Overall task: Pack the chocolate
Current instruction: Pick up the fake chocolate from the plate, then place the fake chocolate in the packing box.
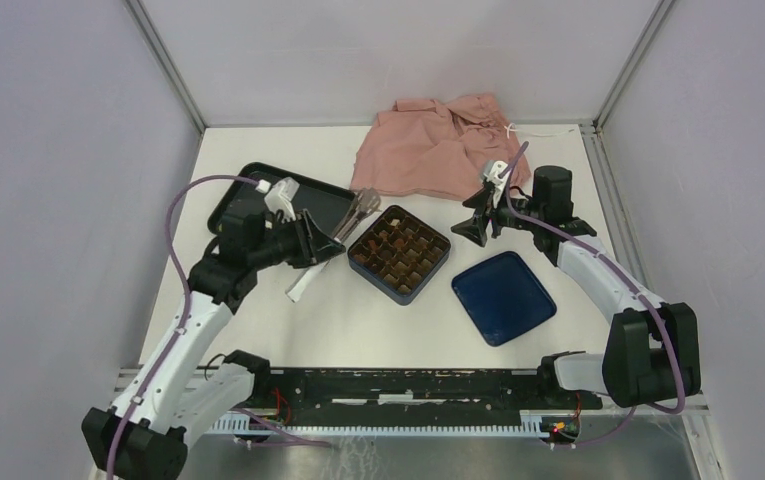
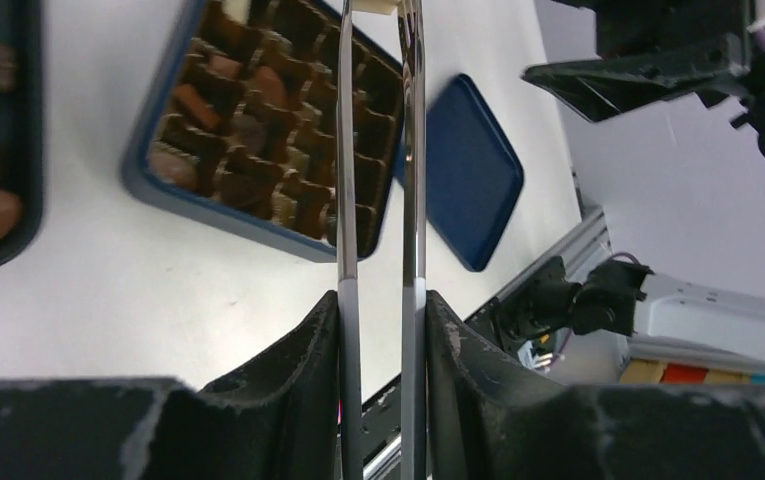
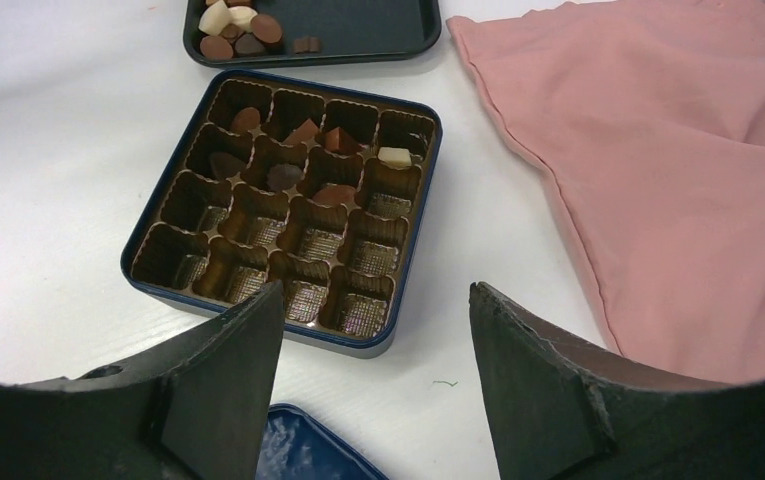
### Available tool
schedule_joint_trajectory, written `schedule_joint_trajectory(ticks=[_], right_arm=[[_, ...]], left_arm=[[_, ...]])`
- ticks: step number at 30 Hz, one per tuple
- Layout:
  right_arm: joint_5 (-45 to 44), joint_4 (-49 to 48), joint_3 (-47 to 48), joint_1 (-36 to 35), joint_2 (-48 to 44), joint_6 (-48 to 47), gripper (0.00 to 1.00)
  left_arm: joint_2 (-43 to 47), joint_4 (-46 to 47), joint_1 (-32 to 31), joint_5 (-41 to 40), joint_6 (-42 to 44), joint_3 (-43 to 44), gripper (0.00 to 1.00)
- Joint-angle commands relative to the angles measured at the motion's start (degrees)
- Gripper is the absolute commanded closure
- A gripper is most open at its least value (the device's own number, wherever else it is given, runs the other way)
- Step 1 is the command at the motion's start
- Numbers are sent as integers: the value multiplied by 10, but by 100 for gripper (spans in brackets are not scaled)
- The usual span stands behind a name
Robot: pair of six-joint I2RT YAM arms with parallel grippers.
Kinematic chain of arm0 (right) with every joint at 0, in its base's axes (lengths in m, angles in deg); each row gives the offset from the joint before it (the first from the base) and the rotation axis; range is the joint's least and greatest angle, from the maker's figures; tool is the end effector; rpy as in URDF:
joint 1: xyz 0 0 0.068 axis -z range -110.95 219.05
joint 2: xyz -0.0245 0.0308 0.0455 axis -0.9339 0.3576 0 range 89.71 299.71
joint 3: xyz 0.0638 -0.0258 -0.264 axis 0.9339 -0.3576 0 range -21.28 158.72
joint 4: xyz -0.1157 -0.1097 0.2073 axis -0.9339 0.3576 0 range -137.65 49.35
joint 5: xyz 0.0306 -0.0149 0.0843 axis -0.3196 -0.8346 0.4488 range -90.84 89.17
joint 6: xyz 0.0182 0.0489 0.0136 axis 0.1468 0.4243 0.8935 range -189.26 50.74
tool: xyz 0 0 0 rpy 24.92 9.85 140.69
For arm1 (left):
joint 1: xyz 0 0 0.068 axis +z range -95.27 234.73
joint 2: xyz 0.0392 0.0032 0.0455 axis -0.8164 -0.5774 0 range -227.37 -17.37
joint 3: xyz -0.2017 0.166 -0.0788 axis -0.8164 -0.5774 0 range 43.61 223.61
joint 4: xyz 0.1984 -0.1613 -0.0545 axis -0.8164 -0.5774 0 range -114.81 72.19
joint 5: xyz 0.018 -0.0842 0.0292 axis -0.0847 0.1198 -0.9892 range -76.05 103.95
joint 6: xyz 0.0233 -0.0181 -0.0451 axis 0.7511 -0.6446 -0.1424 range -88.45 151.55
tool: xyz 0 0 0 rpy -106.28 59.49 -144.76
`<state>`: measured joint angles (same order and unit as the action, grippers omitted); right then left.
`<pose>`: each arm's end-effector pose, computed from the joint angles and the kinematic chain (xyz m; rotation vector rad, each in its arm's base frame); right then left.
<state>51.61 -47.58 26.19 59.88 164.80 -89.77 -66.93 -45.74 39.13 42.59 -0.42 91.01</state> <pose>0.2736 0.0727 0.2637 -1.0102 1.6537 0.7995 0.1754 -0.0667 0.3124 0.0072 2.1913 -1.0103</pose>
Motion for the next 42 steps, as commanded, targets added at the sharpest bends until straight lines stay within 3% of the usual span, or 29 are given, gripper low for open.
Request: schedule_joint_trajectory(ticks=[1, 12, 19, 31, 33, 38, 42], right_arm=[[2, -8, 22, 5, -3, -6, 27], [5, -7, 22, 7, 4, -6, 27], [7, -6, 23, 7, 6, -8, 26], [12, -3, 24, 8, 8, -10, 26], [13, -3, 24, 8, 8, -11, 26], [13, -2, 24, 8, 9, -12, 27], [15, -2, 25, 8, 12, -11, 26]], left_arm=[[-23, 140, -85, -46, -51, 2, 96], [-173, 139, -220, -201, -17, 48, 95], [-256, 110, -252, -260, 11, 85, 94], [-320, 82, -259, -299, 35, 120, 89], [-330, 78, -260, -297, 38, 124, 86], [-333, 76, -264, -294, 38, 131, 64], [-324, 74, -266, -294, 38, 137, 59]])
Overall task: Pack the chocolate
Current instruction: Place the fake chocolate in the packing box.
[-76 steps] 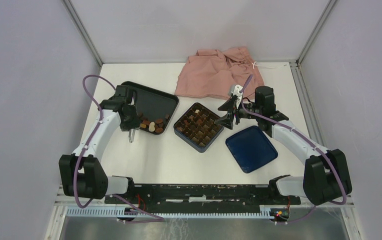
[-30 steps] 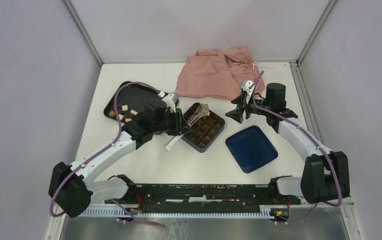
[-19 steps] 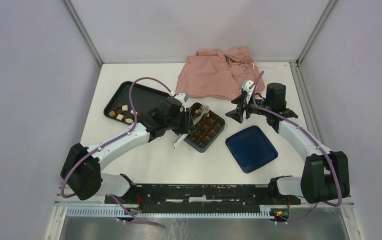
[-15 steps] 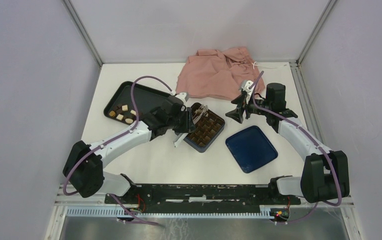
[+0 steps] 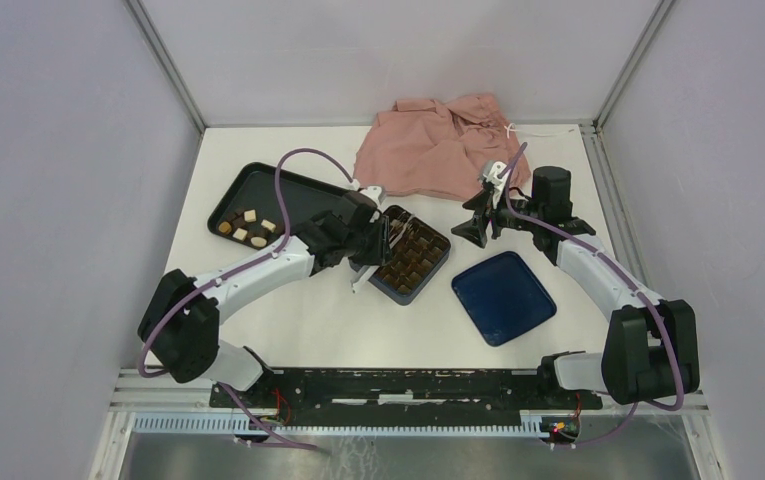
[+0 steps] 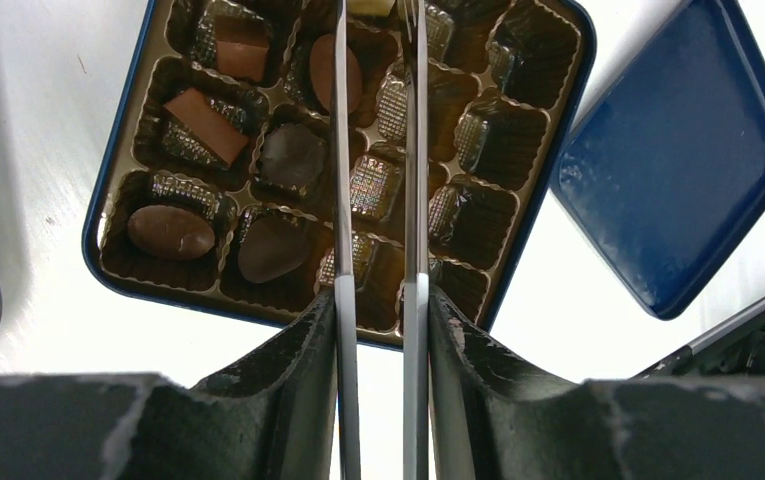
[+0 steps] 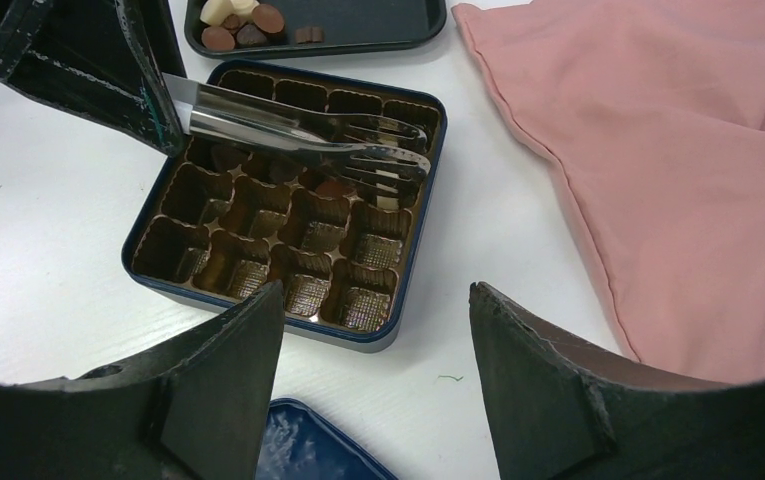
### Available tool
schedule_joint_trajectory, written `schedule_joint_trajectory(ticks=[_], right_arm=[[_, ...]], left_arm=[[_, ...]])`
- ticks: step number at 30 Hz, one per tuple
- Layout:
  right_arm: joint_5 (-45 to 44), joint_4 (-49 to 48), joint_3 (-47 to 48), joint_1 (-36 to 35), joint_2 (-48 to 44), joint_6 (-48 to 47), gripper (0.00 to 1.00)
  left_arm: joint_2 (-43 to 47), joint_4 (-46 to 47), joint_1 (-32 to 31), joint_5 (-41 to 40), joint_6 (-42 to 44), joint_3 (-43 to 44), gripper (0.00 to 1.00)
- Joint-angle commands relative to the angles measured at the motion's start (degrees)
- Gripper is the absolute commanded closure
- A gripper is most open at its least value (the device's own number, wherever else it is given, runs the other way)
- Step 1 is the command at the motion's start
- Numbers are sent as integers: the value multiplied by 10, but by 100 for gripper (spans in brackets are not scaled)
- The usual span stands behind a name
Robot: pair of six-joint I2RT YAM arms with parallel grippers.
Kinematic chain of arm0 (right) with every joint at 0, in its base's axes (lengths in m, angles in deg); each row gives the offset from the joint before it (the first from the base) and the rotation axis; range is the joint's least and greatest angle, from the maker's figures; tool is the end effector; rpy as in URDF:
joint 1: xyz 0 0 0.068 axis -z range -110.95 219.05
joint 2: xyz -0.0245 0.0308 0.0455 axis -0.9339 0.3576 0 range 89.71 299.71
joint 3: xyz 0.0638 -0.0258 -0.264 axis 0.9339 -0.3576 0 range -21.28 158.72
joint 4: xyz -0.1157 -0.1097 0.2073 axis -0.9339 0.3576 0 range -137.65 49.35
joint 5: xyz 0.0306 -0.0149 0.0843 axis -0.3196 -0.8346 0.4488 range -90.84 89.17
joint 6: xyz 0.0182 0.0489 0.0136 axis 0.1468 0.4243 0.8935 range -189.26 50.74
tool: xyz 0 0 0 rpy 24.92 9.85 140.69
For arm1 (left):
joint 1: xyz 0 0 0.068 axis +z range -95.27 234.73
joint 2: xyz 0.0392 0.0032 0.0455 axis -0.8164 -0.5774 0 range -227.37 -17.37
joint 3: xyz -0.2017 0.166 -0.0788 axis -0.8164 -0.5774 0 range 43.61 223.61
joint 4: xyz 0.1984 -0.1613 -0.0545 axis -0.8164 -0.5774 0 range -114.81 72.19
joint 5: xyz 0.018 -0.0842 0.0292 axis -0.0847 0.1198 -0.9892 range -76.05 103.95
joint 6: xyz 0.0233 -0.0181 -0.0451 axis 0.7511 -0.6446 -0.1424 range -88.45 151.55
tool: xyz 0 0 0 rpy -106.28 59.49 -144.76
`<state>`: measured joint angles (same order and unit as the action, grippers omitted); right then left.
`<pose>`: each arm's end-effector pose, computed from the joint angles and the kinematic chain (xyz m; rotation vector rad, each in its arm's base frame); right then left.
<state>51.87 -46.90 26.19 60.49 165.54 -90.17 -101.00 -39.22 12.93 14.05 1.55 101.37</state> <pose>0.2756 0.0701 0.2593 -1.0044 1.6740 0.8047 0.2323 -0.2079 0.2425 0.2559 2.4657 -0.5702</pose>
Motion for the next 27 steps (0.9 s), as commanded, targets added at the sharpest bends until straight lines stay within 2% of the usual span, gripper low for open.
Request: schedule_joint_trajectory(ticks=[1, 6, 10, 14, 22, 27], right_arm=[[13, -8, 25, 2, 4, -7, 26], [15, -9, 26, 1, 5, -7, 26], [16, -9, 27, 2, 1, -7, 26], [18, -8, 26, 1, -3, -6, 26], [22, -9, 25, 1, -12, -4, 26], [20, -11, 22, 1, -22, -3, 26]], left_arm=[[20, 9, -4, -8, 18, 35, 59], [31, 4, -4, -9, 16, 36, 55], [45, -3, -5, -15, 15, 35, 56], [82, -17, -5, -29, 13, 33, 59], [167, -41, -5, -39, 27, 3, 59], [217, -83, -4, -90, 26, -19, 58]])
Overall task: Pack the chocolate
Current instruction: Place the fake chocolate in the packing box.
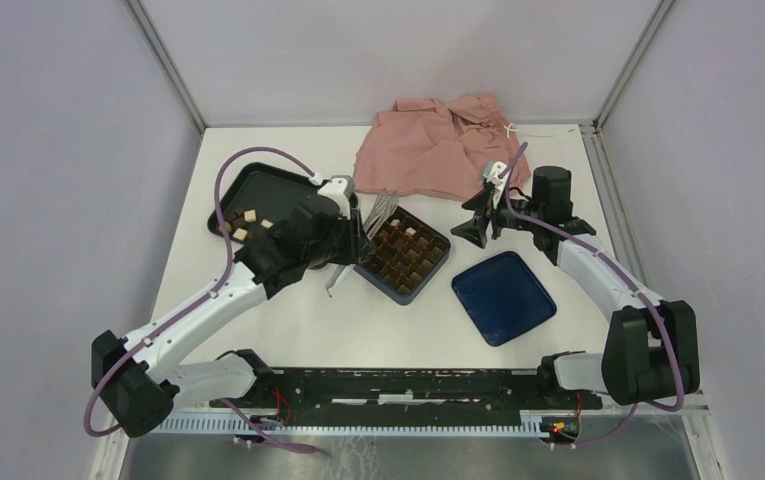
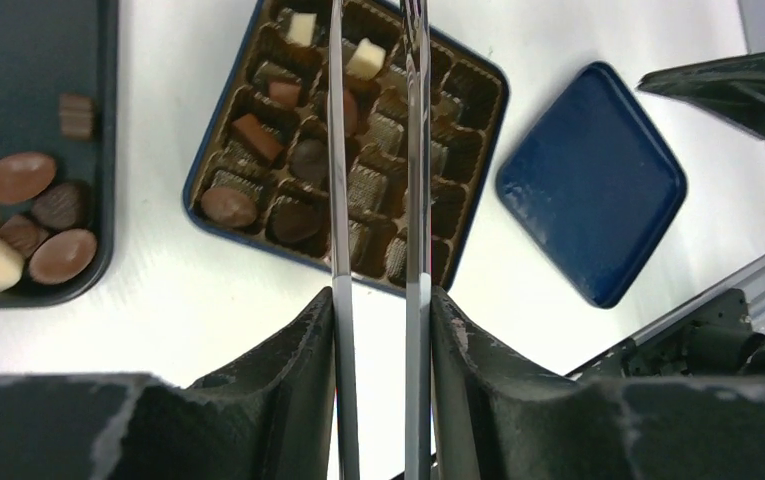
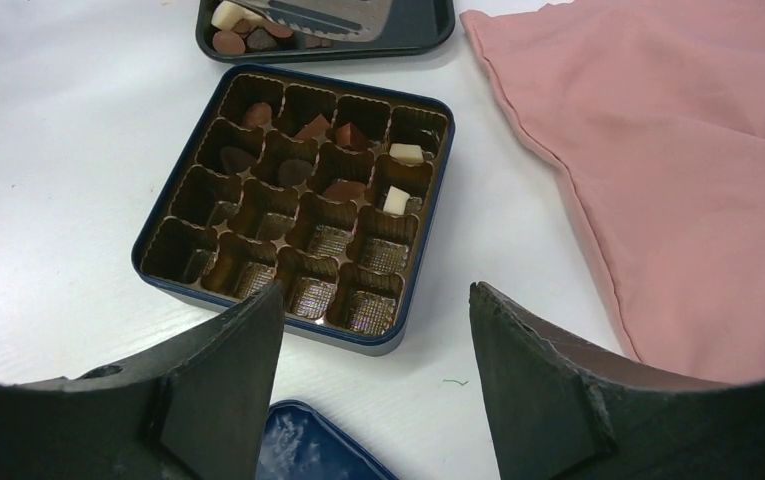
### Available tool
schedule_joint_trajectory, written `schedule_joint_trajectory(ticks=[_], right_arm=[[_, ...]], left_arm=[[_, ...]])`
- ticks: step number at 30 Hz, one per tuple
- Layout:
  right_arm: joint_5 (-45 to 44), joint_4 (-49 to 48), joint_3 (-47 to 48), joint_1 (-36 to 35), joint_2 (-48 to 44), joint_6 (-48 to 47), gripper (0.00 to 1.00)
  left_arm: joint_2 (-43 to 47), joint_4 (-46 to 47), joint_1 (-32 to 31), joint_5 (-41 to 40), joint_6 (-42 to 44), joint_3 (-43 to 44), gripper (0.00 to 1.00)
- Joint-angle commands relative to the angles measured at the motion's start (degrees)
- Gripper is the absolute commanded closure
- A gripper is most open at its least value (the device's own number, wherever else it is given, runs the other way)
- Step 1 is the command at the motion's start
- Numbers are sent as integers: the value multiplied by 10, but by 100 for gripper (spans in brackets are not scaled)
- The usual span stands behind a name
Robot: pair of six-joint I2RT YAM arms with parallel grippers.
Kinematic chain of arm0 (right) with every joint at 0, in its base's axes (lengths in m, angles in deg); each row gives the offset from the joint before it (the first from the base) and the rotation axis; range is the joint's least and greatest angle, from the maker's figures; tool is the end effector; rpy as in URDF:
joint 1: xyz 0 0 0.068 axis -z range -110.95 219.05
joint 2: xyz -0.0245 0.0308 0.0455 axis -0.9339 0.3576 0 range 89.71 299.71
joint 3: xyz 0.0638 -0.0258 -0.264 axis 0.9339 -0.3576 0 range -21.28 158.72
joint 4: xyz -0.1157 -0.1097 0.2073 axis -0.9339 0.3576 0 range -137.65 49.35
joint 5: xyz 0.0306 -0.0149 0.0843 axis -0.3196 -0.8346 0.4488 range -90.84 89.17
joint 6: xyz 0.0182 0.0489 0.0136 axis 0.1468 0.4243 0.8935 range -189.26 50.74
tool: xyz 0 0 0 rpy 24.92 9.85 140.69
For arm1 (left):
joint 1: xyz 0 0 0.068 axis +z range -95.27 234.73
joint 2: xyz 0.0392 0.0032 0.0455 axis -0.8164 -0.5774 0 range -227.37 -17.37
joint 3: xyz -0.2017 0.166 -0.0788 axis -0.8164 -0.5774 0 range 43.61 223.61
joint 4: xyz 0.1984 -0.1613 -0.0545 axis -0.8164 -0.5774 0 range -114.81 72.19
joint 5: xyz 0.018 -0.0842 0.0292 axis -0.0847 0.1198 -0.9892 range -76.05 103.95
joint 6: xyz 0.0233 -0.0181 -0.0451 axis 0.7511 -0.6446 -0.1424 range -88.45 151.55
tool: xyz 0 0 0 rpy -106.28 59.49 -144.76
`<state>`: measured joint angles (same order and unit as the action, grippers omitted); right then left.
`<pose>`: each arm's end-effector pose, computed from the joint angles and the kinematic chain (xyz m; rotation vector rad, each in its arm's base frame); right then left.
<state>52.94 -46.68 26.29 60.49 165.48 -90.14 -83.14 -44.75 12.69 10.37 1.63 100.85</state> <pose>0.2749 0.0704 0.2601 -1.0121 1.6652 0.8240 0.1886 -0.1672 0.3137 0.2027 2.2527 -0.6275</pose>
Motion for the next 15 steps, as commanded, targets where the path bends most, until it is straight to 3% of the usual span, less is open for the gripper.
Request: schedule_joint_trajectory(ticks=[1, 10, 15], right_arm=[[10, -15, 20, 0, -23, -2, 26], [19, -29, 14, -12, -20, 12, 26], [19, -33, 12, -15, -17, 17, 26]], left_arm=[[50, -42, -1, -68, 24, -15, 58], [160, -177, 1, -187, -15, -35, 54], [187, -222, 5, -204, -50, -42, 55]])
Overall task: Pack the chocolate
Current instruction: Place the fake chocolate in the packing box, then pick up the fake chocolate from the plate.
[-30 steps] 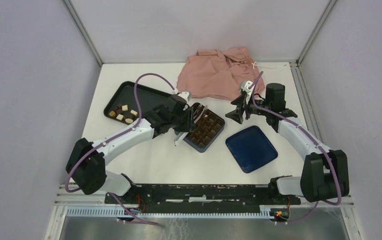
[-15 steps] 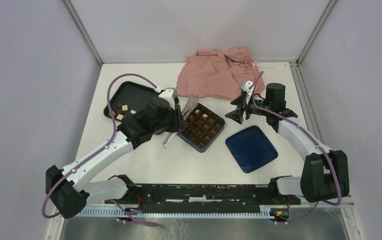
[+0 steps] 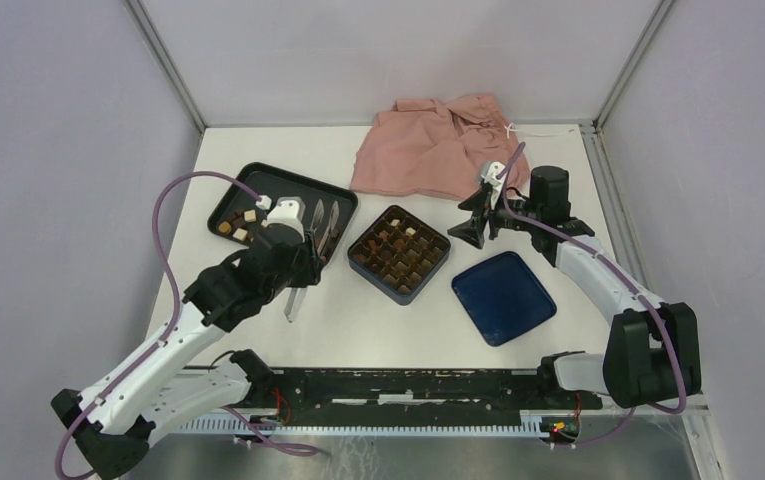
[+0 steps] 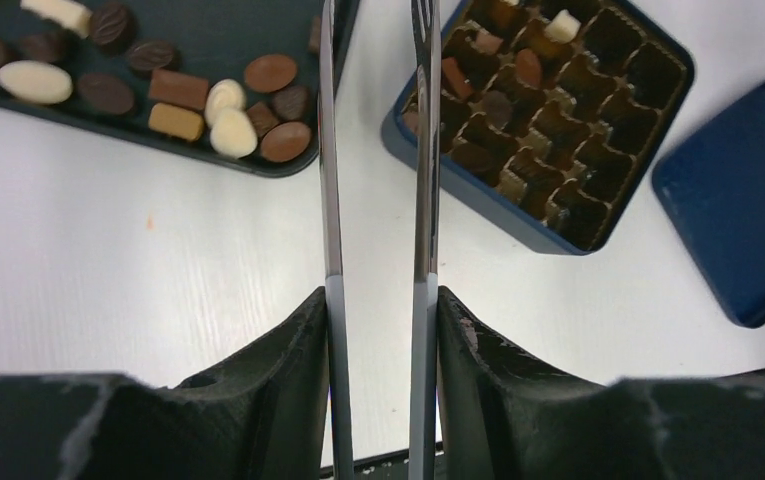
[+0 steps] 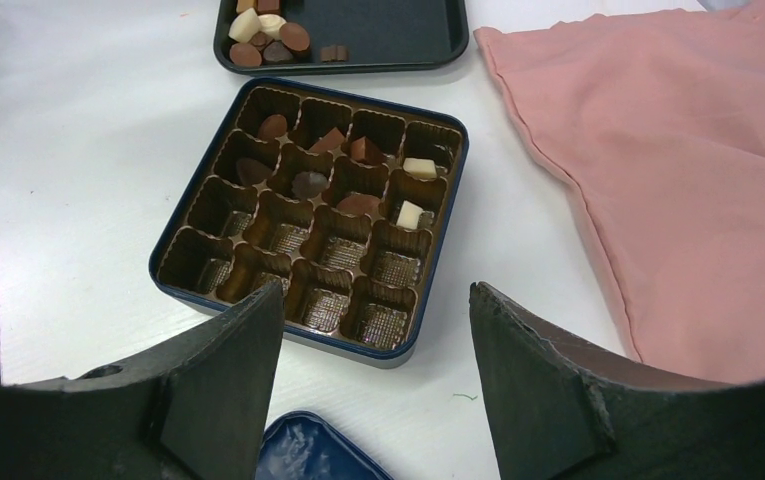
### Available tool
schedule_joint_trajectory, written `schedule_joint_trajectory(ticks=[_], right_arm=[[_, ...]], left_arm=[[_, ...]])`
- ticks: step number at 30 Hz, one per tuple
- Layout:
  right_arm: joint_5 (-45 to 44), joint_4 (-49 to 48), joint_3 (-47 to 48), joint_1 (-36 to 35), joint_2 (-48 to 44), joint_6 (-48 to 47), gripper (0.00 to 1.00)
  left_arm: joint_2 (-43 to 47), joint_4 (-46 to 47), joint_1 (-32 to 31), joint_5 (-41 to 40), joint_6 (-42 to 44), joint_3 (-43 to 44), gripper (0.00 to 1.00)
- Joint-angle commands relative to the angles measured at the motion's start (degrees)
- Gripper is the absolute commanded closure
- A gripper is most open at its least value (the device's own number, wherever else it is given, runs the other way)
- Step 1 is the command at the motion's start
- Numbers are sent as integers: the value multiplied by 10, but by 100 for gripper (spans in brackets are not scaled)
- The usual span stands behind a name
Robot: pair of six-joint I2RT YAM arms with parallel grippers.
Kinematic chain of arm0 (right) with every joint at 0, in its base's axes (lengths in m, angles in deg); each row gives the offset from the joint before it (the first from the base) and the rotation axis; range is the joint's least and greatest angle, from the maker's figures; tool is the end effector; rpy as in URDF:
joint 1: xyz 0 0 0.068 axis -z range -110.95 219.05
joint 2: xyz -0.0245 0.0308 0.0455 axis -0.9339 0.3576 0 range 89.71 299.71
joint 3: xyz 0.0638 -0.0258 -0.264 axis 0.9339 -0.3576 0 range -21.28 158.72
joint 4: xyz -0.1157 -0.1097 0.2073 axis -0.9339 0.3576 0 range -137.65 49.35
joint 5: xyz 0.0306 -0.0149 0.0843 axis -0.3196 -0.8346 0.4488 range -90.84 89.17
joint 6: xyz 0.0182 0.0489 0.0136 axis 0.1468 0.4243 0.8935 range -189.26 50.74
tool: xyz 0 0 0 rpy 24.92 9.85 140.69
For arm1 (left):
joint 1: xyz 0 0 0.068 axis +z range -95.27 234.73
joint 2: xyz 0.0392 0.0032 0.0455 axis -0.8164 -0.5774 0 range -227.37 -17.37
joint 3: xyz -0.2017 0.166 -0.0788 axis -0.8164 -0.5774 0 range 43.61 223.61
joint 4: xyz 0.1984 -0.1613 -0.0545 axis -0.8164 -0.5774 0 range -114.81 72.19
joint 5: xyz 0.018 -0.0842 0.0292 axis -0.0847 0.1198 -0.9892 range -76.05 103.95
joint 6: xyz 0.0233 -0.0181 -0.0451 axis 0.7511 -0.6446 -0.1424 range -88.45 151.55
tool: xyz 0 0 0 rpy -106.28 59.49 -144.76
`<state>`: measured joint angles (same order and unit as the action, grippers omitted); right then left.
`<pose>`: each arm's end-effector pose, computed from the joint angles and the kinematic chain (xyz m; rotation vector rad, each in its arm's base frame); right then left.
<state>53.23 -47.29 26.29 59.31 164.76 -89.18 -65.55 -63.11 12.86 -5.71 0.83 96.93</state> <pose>0.2719 0.0759 0.2644 -1.0240 1.6437 0.8418 0.1307 -0.1011 0.3227 0.0383 2.2403 -0.3023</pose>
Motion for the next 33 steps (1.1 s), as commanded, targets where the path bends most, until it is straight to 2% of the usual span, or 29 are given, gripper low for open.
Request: schedule_joint_trajectory(ticks=[1, 6, 9, 16, 18, 33], right_arm=[[17, -27, 12, -3, -9, 7, 26], [16, -7, 22, -17, 1, -14, 26], [11, -5, 24, -32, 6, -22, 26], [2, 16, 27, -35, 6, -34, 26], [1, 16, 26, -35, 3, -35, 26], [10, 30, 33, -39, 18, -47, 26]], left_arm=[[11, -47, 4, -49, -49, -1, 55], [-15, -58, 15, -93, -48, 21, 53], [-44, -39, 51, -92, -15, 35, 53], [-70, 35, 253, 80, 80, 15, 54], [-83, 45, 283, 106, 86, 7, 54], [-136, 111, 368, 171, 55, -45, 59]])
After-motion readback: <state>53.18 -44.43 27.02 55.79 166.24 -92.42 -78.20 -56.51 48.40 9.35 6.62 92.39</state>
